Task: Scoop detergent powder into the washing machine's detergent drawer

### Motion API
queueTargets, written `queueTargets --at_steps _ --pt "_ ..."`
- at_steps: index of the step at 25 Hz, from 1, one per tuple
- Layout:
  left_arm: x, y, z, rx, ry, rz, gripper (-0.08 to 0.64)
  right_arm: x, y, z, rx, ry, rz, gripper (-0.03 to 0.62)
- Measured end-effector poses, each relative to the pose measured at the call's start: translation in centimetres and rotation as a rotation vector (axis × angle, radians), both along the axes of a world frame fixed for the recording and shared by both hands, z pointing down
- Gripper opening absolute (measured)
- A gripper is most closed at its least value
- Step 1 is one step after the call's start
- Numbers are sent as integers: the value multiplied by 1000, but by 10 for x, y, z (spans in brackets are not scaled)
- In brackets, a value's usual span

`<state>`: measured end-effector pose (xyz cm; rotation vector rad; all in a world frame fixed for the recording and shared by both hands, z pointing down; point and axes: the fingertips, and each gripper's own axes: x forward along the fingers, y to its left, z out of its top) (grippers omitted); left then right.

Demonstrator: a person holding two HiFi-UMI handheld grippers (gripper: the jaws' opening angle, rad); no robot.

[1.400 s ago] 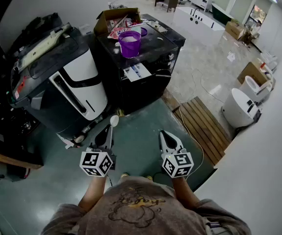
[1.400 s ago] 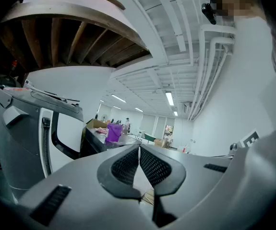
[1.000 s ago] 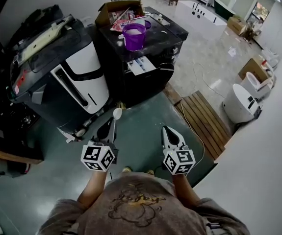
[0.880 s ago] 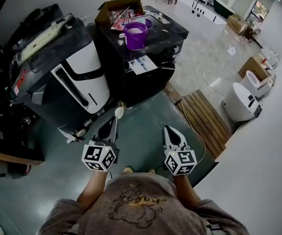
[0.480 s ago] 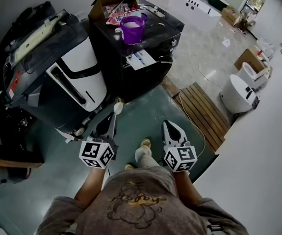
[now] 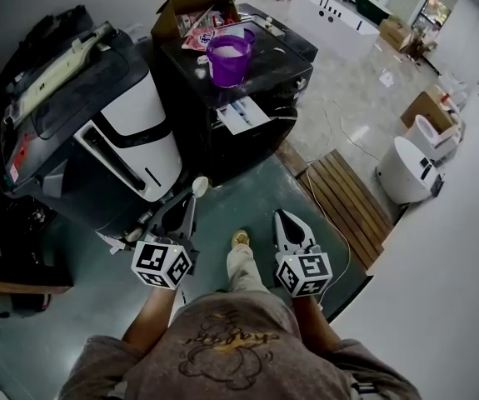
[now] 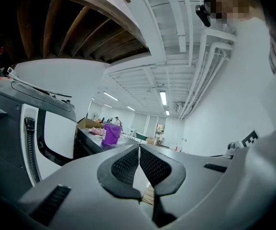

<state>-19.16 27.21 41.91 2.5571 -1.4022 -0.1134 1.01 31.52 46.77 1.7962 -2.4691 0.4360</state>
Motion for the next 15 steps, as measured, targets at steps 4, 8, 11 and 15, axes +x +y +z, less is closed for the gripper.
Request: queueTargets --at_steps 4,8,11,15 --pt "2 -30 2 -1 -2 -7 24 2 -33 5 -5 -8 -7 -3" --pt "4 -66 0 -10 -10 -26 24 8 -73 4 -9 -22 -10 -3" --pt "6 -97 -5 -7 -16 -42 23 14 -106 2 -9 -29 -19 -3" --pt "16 -139 -12 -10 -8 -62 25 25 -150 -3 -9 -35 -35 -3"
